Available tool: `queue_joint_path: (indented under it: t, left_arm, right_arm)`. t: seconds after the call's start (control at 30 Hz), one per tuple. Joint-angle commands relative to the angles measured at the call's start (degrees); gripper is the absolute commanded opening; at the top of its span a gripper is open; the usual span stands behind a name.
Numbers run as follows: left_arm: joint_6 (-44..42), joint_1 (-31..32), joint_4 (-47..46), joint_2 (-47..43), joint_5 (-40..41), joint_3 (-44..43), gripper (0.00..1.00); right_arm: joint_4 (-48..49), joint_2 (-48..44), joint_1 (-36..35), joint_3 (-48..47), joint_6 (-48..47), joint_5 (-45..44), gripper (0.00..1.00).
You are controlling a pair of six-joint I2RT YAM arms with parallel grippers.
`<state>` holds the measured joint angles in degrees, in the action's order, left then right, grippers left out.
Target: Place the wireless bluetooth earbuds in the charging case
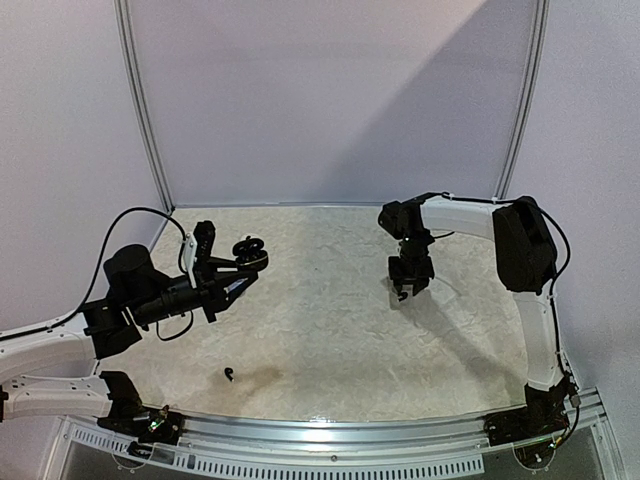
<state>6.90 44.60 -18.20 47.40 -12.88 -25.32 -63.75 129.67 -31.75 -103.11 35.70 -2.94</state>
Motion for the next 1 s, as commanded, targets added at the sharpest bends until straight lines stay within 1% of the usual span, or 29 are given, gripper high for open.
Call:
queue_joint_path:
  t: [0.0, 0.33, 0.6, 0.7, 0.8, 0.97]
  left_arm:
    - [-0.3, -0.8, -1.5, 0.4, -0.6, 1.1, 0.00]
    - [-0.6, -0.9, -1.5, 0.5, -0.7, 1.0, 0.00]
    - [-0.7, -1.0, -1.6, 0.4, -0.7, 1.1, 0.00]
    - [-0.9, -1.0, -1.5, 0.4, -0.7, 1.2, 0.00]
    - [-0.9, -1.0, -1.5, 0.3, -0.7, 1.3, 0.00]
    - [-1.2, -1.0, -1.6, 0.3, -0.6, 1.3, 0.00]
  right_arm:
    - [-1.2, 1.2, 0.1, -0.3, -0.2, 0.7, 0.33]
    - [-1.9, 1.6, 0.0, -0.2, -2.6, 1.2, 0.23]
    - [-0.9, 1.6, -0.5, -0.5, -3.2, 3.2, 0.23]
    - [-0.4, 1.5, -2.5, -1.3, -7.6, 4.5, 0.24]
    - [-1.2, 1.8, -4.5, -1.6, -12.5, 3.9, 0.24]
    - [-1.8, 1.8, -7.5, 0.4, -18.6, 3.3, 0.24]
